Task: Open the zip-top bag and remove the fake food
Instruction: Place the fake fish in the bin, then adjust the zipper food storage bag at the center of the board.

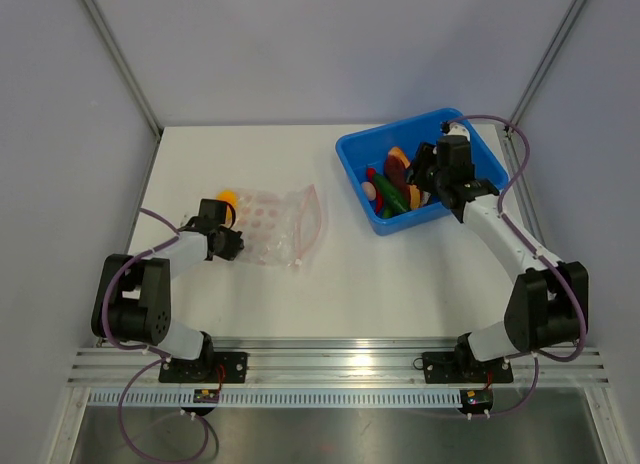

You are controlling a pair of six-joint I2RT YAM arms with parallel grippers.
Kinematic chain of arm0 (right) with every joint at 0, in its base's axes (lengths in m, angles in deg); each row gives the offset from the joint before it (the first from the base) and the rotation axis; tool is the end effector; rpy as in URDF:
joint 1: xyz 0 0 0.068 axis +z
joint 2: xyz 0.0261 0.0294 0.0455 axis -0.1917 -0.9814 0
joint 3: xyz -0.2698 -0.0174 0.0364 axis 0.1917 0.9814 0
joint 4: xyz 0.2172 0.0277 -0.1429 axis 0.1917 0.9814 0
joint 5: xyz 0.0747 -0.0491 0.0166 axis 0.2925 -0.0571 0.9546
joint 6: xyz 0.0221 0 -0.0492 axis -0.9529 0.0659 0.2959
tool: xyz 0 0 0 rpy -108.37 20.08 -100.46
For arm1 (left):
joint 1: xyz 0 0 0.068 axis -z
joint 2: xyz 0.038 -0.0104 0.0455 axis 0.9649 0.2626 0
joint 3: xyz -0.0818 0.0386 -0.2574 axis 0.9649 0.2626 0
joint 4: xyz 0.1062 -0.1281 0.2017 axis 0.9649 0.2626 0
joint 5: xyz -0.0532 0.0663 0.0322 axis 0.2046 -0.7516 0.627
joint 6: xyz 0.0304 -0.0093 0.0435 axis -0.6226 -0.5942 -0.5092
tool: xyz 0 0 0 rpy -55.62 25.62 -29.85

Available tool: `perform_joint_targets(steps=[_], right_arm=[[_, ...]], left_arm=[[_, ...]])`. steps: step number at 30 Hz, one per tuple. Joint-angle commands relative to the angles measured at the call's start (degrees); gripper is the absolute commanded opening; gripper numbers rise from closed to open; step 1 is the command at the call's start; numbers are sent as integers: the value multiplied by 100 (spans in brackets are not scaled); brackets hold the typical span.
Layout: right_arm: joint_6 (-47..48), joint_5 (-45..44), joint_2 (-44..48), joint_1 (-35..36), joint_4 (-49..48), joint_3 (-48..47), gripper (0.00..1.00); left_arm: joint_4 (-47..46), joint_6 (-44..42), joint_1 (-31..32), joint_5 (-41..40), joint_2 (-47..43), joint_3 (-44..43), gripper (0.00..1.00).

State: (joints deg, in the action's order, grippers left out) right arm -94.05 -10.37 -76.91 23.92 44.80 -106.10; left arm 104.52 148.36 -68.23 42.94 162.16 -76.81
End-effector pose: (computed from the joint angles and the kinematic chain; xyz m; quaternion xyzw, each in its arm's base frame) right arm 0.3313 0.0734 0.2934 0.0925 0.8734 0.1208 0.4626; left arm 0.2621 -0.0261 0.1463 -0.5302 0.8086 -0.1161 0.2272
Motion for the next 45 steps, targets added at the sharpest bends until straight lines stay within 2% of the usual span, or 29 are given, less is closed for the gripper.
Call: perform_joint_targets(steps=[1, 2, 7, 14, 25, 33, 42, 45], right_arm=[[-90, 333, 538, 6, -270, 97, 57], [-108, 646, 599, 14, -332, 168, 58], [-222, 1018, 837, 146, -438, 379, 59], [-143, 1080, 820, 804, -534, 309, 66], [-2, 1511, -15, 1807, -561, -121, 70], [-11, 1784, -577, 2212, -719, -324, 73], [-196, 2021, -999, 2326, -886, -402, 75], [-257, 1968, -1166, 2361, -912, -446, 76]], left_arm=[[-68, -130, -31, 9, 121, 22, 0], [-68, -139, -31, 35, 130, 14, 0], [-103, -148, -31, 158, 182, 5, 0], [-173, -174, -31, 360, 147, 22, 0], [-217, 1, 4, 431, -63, 154, 0], [3, -253, 5, 18, -661, 101, 1], [73, -579, 22, 193, -855, 5, 20], [20, -648, 31, 281, -881, 14, 35]])
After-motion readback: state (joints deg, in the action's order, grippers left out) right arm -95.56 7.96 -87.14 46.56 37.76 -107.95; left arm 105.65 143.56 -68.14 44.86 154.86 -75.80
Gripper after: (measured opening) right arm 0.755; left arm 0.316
